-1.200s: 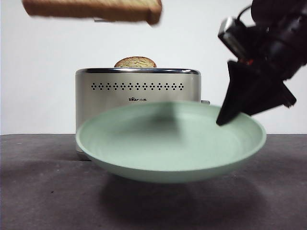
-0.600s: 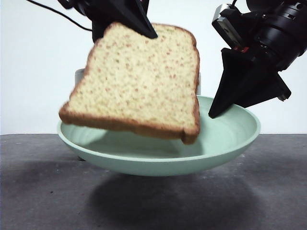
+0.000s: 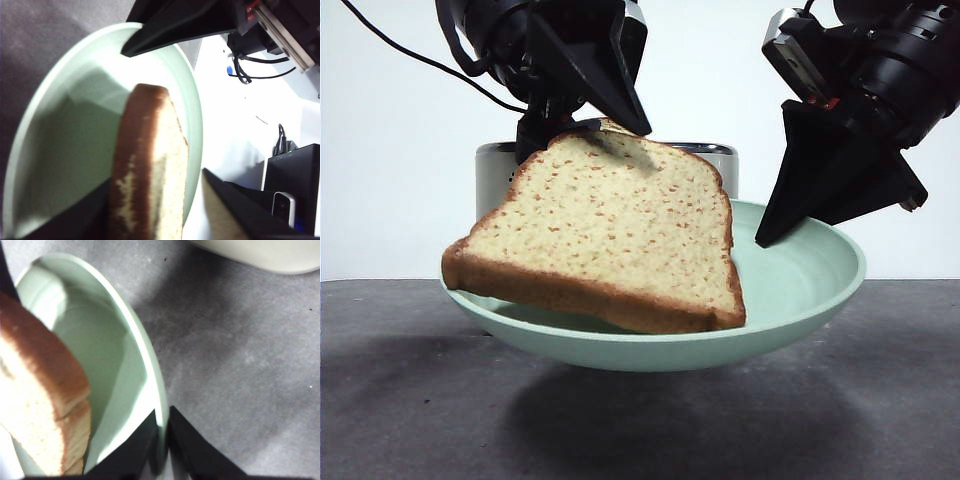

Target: Take the bread from the toaster,put the bread on the plate,put the plate on the table

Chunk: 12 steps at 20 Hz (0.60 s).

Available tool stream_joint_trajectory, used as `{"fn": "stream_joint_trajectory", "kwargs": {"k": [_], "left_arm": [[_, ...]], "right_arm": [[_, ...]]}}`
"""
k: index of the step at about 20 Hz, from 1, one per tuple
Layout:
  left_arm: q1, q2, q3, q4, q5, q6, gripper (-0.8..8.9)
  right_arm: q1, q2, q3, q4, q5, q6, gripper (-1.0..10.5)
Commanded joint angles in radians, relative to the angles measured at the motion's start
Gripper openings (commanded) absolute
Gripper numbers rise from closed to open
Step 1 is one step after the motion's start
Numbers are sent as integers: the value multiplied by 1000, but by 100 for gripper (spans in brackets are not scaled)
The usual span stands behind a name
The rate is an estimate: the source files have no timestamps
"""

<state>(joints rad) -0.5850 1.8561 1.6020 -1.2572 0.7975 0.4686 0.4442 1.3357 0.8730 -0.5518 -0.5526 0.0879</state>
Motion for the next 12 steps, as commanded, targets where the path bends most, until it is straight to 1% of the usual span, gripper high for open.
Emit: {"fn": "stream_joint_trajectory", "kwargs": {"k": [1, 5, 7, 10, 12], "left_arm": [[-11, 20, 25, -8, 2, -31, 300], [-15, 20, 38, -5, -105, -74, 300], [-33, 20, 50, -2, -184, -109, 300], [-74, 20, 85, 2, -303, -123, 300], [-105, 20, 119, -3, -391, -145, 300]], "right_arm": [[6, 8, 9, 3, -18, 16, 5], [6, 8, 9, -19, -16, 16, 5], [6, 9, 9, -25, -16, 13, 5], [6, 10, 9, -24, -13, 12, 5], [6, 10, 9, -25, 15, 10, 5]]}}
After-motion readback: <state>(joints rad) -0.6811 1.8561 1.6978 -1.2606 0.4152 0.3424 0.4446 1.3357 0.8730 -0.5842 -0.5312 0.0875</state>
